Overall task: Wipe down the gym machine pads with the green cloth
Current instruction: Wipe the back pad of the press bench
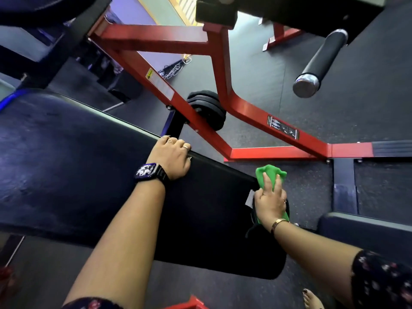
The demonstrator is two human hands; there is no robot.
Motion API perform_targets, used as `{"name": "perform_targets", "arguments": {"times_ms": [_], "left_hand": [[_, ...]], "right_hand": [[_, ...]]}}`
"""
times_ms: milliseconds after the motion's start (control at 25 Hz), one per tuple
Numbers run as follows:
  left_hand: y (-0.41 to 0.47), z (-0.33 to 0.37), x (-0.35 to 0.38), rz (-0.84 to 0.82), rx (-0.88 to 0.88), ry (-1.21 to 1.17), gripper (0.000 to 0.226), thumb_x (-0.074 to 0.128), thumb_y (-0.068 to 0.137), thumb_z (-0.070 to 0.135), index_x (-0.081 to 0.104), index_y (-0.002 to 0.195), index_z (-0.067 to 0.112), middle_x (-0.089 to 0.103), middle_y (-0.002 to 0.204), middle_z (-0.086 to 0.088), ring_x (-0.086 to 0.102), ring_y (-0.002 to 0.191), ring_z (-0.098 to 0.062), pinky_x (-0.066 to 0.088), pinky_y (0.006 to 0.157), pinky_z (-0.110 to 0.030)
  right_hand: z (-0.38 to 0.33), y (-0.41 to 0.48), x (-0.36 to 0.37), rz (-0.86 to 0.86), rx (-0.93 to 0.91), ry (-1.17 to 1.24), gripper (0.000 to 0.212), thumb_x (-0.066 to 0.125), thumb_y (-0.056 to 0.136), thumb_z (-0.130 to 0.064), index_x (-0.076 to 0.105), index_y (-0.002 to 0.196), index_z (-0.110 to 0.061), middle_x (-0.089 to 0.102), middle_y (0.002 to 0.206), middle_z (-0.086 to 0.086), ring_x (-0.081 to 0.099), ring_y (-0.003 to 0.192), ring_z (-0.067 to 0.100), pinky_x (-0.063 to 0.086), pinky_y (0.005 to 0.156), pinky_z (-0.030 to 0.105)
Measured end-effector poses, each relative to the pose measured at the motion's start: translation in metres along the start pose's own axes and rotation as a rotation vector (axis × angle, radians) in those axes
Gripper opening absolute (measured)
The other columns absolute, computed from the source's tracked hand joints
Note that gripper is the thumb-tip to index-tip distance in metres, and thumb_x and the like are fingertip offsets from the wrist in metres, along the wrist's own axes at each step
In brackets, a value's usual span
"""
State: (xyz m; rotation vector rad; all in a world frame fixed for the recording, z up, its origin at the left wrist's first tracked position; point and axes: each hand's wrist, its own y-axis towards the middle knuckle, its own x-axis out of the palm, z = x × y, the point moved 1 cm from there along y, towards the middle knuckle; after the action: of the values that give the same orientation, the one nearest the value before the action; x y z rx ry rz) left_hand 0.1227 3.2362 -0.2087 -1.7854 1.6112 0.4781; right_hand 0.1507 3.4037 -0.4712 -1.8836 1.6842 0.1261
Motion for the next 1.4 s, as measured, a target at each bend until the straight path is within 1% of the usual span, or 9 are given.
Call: {"name": "perform_targets", "arguments": {"times_ms": [280,400,480,640,720,880,1040,1200,1400], "left_hand": [[-0.002,-0.001,0.005,0.042,0.016,0.0,0.064,0.014,0.078,0.046,0.058,0.116,0.018,0.063,0.113,-0.001,0.056,0.108,-0.022,0.029,0.104,-0.038],[-0.002,-0.001,0.003,0.044,0.014,0.006,0.069,0.008,0.077,0.047,0.056,0.118,0.019,0.062,0.116,-0.001,0.054,0.111,-0.022,0.027,0.106,-0.038],[-0.002,-0.004,0.004,0.05,0.027,-0.003,0.069,0.009,0.078,0.047,0.056,0.12,0.02,0.062,0.118,0.0,0.053,0.113,-0.021,0.027,0.106,-0.037],[-0.002,-0.023,0.001,0.091,0.089,0.006,0.055,0.023,0.084,0.044,0.06,0.118,0.023,0.065,0.115,0.003,0.059,0.108,-0.021,0.037,0.1,-0.034],[-0.008,-0.052,-0.01,0.122,0.035,-0.019,0.056,0.021,0.082,0.042,0.063,0.113,0.023,0.067,0.109,0.001,0.062,0.102,-0.024,0.042,0.094,-0.034],[-0.047,-0.135,-0.036,0.225,-0.072,-0.008,0.055,0.022,0.083,0.034,0.066,0.112,0.019,0.067,0.114,-0.004,0.062,0.106,-0.027,0.044,0.096,-0.036],[-0.092,-0.195,-0.044,0.238,-0.183,0.039,0.059,0.021,0.081,0.027,0.059,0.124,0.012,0.059,0.128,-0.01,0.055,0.118,-0.03,0.038,0.105,-0.041],[-0.149,-0.225,-0.04,0.28,-0.341,0.026,0.058,0.021,0.084,0.024,0.054,0.128,0.007,0.055,0.131,-0.017,0.053,0.119,-0.035,0.038,0.106,-0.043],[-0.207,-0.239,-0.03,0.425,-0.604,-0.184,0.054,0.03,0.084,0.021,0.049,0.133,0.011,0.051,0.135,-0.013,0.048,0.123,-0.032,0.041,0.104,-0.044]], "right_hand": [[0.027,-0.076,0.022,0.122,0.301,0.135,0.059,0.055,0.087,-0.018,0.038,0.143,-0.028,0.019,0.156,0.009,0.035,0.121,0.046,0.035,0.097,0.057],[0.0,-0.125,0.037,0.061,0.281,0.148,0.066,0.057,0.086,-0.016,0.031,0.145,-0.033,0.014,0.158,0.005,0.029,0.126,0.042,0.032,0.098,0.056],[-0.033,-0.147,0.039,0.02,0.173,0.133,0.075,0.058,0.083,-0.015,0.023,0.145,-0.039,0.013,0.158,0.001,0.031,0.127,0.039,0.036,0.095,0.054],[-0.098,-0.175,0.037,0.049,-0.252,0.045,0.092,0.077,0.053,-0.024,0.04,0.136,-0.037,0.035,0.145,0.004,0.041,0.111,0.031,0.054,0.07,0.048],[-0.131,-0.181,0.033,0.034,-0.457,-0.024,0.099,0.081,0.048,-0.031,0.04,0.138,-0.037,0.035,0.146,0.003,0.04,0.114,0.029,0.054,0.072,0.044],[-0.19,-0.172,0.031,0.034,-0.722,-0.086,0.096,0.075,0.055,-0.039,0.034,0.142,-0.036,0.029,0.15,0.003,0.037,0.119,0.032,0.052,0.079,0.046],[-0.257,-0.147,0.016,0.024,-0.866,-0.101,0.071,0.045,0.075,-0.038,0.028,0.144,-0.037,0.021,0.153,0.002,0.037,0.122,0.035,0.049,0.084,0.052],[-0.338,-0.139,0.004,-0.115,-1.068,-0.113,0.069,0.044,0.09,-0.032,0.006,0.148,-0.042,-0.009,0.158,-0.006,0.014,0.136,0.035,0.026,0.104,0.053],[-0.384,-0.17,0.007,-0.09,-1.362,-0.17,0.07,0.047,0.086,-0.03,0.016,0.147,-0.041,0.0,0.159,-0.008,0.018,0.133,0.035,0.028,0.102,0.05]]}}
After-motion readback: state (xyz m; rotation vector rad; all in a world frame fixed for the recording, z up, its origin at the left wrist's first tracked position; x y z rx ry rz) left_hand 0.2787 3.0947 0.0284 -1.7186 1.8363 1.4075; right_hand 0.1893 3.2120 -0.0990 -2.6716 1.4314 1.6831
